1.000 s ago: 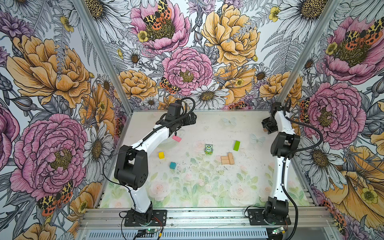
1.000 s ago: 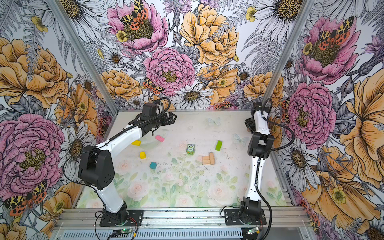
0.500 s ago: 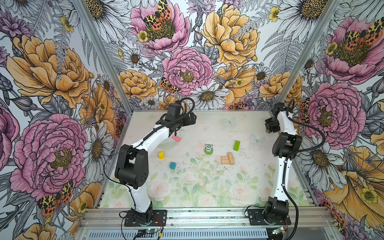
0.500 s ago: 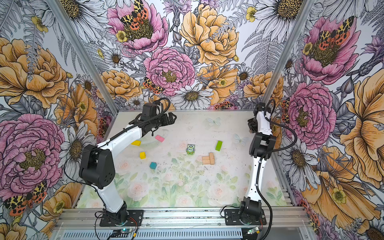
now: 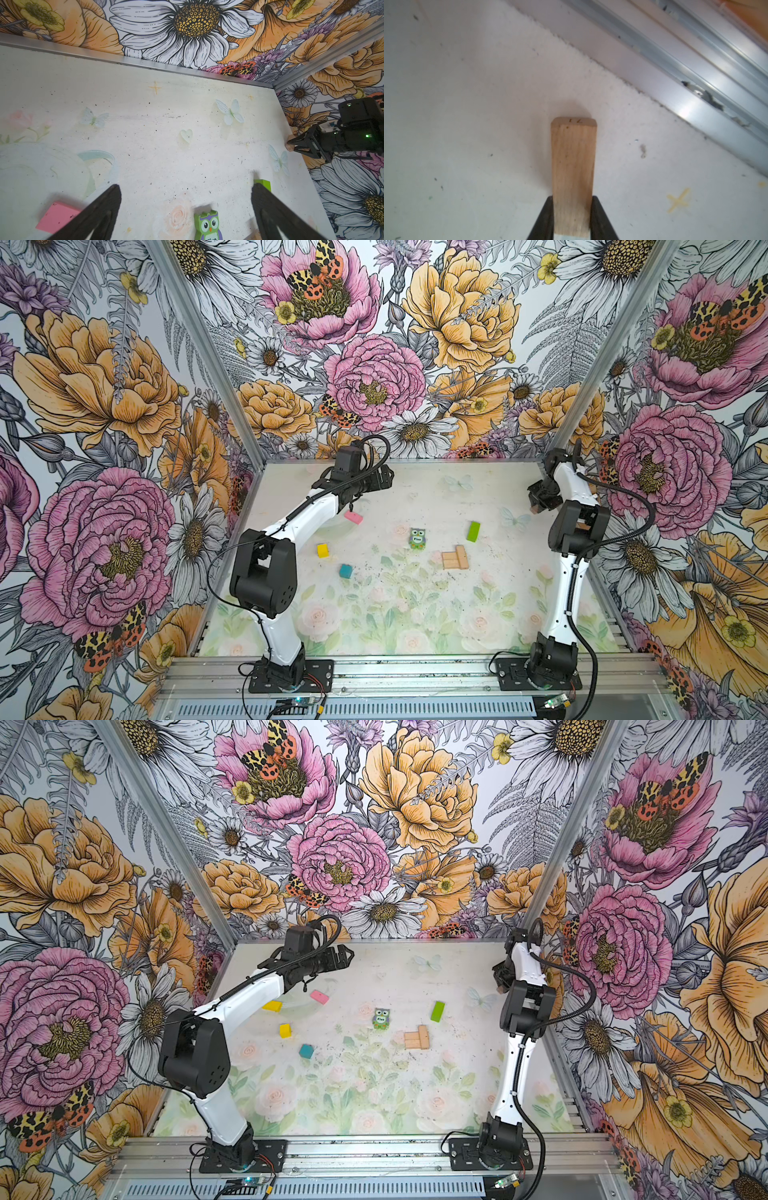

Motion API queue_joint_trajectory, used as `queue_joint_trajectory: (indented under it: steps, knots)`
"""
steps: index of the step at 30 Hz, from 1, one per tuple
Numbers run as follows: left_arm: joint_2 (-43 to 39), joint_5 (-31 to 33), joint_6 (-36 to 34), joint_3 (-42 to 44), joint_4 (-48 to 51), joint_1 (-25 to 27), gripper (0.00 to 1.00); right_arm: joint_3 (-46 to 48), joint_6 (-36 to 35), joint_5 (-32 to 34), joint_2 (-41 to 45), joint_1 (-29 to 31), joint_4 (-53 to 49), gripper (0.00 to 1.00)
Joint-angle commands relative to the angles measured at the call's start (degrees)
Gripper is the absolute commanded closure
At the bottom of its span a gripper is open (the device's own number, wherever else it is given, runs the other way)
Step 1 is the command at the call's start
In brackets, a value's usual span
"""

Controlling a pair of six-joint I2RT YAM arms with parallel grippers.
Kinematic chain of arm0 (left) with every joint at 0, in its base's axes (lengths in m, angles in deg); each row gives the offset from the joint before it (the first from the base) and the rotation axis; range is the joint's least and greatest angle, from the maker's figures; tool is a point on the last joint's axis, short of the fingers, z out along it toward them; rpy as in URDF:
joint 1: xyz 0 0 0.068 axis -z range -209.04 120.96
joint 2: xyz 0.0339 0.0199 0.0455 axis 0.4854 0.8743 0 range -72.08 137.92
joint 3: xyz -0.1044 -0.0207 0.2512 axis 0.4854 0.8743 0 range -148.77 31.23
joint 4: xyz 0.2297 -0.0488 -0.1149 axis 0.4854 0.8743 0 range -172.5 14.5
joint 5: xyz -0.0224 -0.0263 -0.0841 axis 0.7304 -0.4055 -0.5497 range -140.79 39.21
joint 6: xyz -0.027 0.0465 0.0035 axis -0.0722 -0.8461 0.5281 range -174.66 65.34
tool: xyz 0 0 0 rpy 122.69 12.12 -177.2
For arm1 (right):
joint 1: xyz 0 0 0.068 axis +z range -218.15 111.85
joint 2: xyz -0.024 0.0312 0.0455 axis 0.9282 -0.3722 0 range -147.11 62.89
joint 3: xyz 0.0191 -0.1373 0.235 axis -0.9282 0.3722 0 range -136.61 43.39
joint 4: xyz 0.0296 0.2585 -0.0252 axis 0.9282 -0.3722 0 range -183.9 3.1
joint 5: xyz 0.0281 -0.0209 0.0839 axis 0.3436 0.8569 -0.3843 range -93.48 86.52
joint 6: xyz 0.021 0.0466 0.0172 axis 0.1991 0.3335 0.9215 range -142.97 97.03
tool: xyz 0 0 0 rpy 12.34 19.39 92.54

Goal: Build the wood block tower
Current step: 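Lift the wood bar with the right gripper and carry it toward the wood stack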

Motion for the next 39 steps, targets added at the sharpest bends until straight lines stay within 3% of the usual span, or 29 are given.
queue_joint_trajectory:
  steps: [1, 12, 27, 36, 39]
  knots:
    - [-4.22, -1.5, -2.01, 0.94, 0.64, 0.76, 0.01, 3.41, -3.51, 2.04, 6.7, 1.78, 0.82, 0.87]
    - [-9.33, -1.93, -3.57, 4.62, 2.1, 2.12, 0.01, 25.06, -5.63, 0.35, 19.29, 5.13, 8.98, 0.89]
    - [-12.98, -3.59, -4.81, 7.58, 3.78, 3.66, 0.01, 36.87, -9.54, -0.16, 34.16, 12.48, 10.3, 0.91]
    - [-14.31, -11.4, -11.18, 11.37, 4.2, 6.86, 0.01, 41.58, -9.3, -1.74, 42.23, 19.64, 10.5, 0.91]
    - [-15.35, -16.75, -13.35, 13.78, 4.2, 7.92, 0.01, 43.3, -8.67, -3.05, 44.15, 21.9, 10.97, 0.91]
